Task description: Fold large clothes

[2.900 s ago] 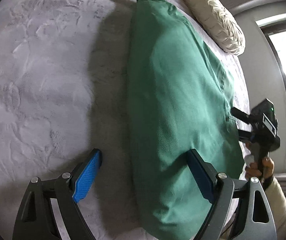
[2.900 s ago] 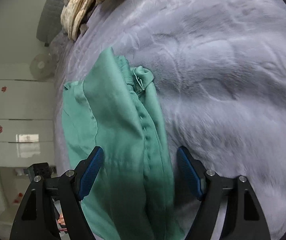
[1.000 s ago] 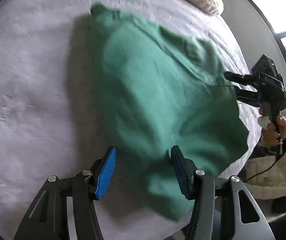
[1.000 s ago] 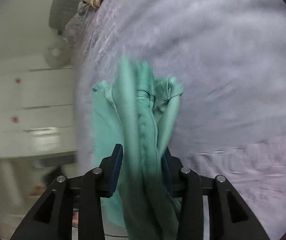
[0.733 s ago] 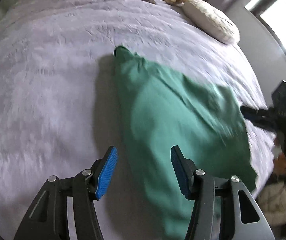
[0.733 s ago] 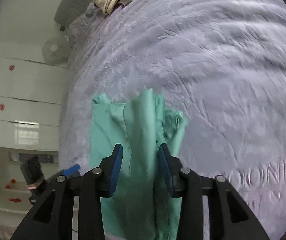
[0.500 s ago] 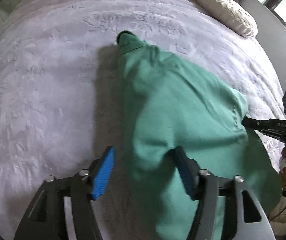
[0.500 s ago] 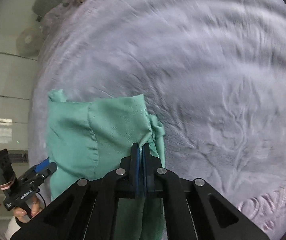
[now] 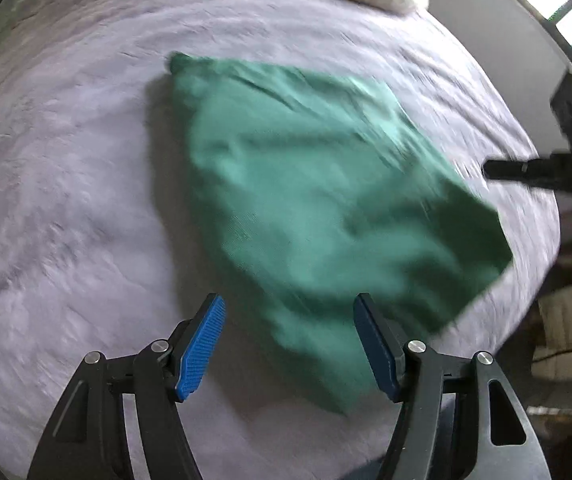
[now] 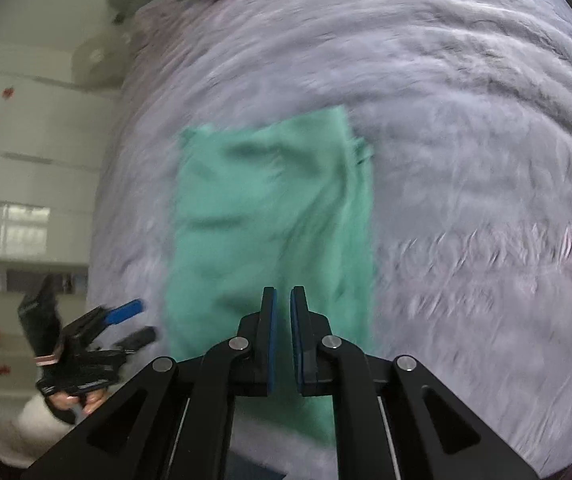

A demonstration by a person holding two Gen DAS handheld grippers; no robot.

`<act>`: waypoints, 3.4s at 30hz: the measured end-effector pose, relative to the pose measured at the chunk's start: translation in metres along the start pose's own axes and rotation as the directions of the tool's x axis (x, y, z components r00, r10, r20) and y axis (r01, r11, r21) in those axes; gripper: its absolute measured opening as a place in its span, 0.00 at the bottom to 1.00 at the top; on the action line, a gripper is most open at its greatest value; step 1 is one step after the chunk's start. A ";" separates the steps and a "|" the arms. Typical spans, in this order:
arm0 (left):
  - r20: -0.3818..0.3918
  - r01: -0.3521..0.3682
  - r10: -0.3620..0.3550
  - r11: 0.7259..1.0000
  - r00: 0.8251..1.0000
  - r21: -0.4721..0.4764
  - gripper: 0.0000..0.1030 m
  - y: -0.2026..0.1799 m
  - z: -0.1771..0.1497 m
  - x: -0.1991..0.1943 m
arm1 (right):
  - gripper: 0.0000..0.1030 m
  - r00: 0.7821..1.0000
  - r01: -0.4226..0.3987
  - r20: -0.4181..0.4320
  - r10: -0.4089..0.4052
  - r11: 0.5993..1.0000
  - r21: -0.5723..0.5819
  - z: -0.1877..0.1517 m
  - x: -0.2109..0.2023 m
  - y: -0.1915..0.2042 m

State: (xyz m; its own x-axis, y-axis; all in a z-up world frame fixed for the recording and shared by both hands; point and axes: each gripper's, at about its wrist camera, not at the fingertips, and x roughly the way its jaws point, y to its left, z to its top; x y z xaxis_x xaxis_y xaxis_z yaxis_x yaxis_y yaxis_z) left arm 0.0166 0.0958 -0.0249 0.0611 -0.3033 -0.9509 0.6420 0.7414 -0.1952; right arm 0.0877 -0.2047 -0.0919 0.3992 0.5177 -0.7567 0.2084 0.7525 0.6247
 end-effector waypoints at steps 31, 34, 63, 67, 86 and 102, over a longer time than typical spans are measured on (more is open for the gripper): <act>-0.045 -0.121 0.115 0.977 0.992 -0.173 0.77 0.002 -0.029 0.024 | 0.06 0.978 0.205 -0.035 -0.206 0.978 -0.025 -0.080 0.003 0.002; -0.043 -0.130 0.124 0.976 0.991 -0.173 0.77 0.003 -0.026 0.022 | 0.05 0.969 0.244 -0.064 -0.239 0.968 0.067 -0.071 0.017 -0.017; -0.039 -0.243 0.242 0.933 0.970 -0.267 1.00 0.017 0.011 -0.006 | 0.07 0.939 0.343 -0.058 -0.340 0.938 0.046 -0.049 -0.017 0.009; -0.024 -0.265 0.269 0.921 0.963 -0.286 1.00 0.017 0.017 -0.011 | 0.96 0.917 0.398 -0.024 -0.398 0.918 -0.008 -0.041 -0.016 0.028; -0.043 -0.299 0.299 0.911 0.953 -0.284 1.00 0.018 0.018 -0.008 | 0.97 0.870 0.493 0.032 -0.492 0.868 -0.066 -0.036 -0.011 0.052; -0.044 -0.329 0.329 0.908 0.943 -0.260 1.00 0.013 0.021 -0.008 | 0.97 0.850 0.526 0.036 -0.525 0.845 -0.099 -0.035 -0.010 0.055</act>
State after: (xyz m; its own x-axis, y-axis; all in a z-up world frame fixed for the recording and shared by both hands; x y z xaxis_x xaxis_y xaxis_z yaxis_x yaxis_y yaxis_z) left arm 0.0405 0.0953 -0.0150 0.2355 -0.0157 -0.9717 0.3636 0.9287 0.0731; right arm 0.0639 -0.1542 -0.0571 0.2618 0.0304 -0.9646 0.2980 0.9481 0.1107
